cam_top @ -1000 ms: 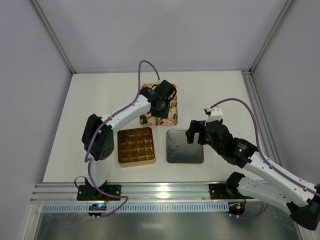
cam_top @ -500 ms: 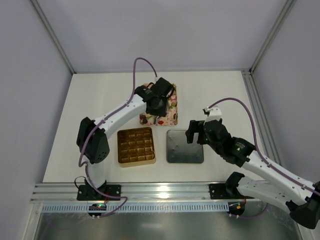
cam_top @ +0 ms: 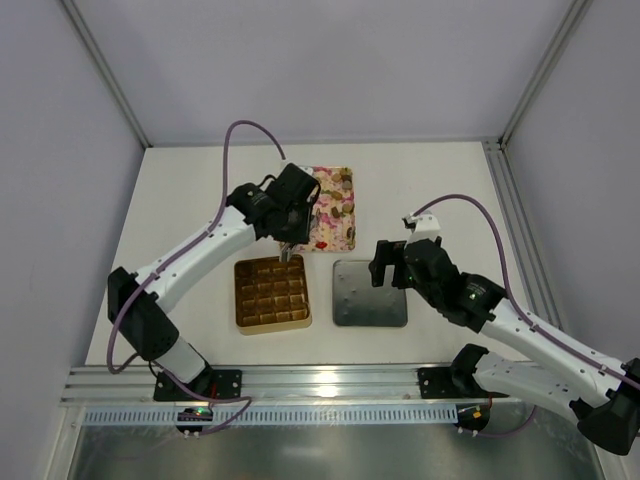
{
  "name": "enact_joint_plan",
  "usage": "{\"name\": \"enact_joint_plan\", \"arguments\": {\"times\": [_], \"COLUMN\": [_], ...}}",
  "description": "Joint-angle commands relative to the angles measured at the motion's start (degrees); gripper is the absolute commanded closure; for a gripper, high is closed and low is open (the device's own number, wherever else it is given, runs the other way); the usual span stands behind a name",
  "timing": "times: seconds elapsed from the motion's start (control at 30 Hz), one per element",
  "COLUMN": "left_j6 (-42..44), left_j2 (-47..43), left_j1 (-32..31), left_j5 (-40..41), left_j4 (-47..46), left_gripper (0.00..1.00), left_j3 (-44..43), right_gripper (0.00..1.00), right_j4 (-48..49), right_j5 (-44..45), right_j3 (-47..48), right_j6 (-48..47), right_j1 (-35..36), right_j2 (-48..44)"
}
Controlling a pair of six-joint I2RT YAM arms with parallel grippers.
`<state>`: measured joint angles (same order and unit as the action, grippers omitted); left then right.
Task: Pack the chocolate
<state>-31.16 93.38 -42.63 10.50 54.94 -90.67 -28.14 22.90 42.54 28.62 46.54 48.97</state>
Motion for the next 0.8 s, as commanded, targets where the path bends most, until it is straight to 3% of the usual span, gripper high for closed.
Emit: {"name": "enact_joint_plan", "arguments": {"times": [0.0,0.4,0.77], "left_j6": [-1.5,-6.9,-10.2], "left_j2": [-7.3,-26.7,-34.5], "left_j1": [-0.2,-0.2,-0.2], "left_j5": [1.6,5.0,5.2], "left_j4": [2.3,9.7,11.7], "left_gripper": [0.67,0.66,0.65], "left_j3": [2.9,16.8,25.5], "right_gripper": [0.0,0.0,0.0], "right_j4": [2.7,3.8,3.7], "right_j5": [0.0,-0.8,-2.1], "right_j3": [1.3,0.3,-0.1], "right_j6": [-0.6,0.0,1.1], "right_j1": [0.3,0.2,0.2], "right_j2": [0.9,2.2,3.1]}}
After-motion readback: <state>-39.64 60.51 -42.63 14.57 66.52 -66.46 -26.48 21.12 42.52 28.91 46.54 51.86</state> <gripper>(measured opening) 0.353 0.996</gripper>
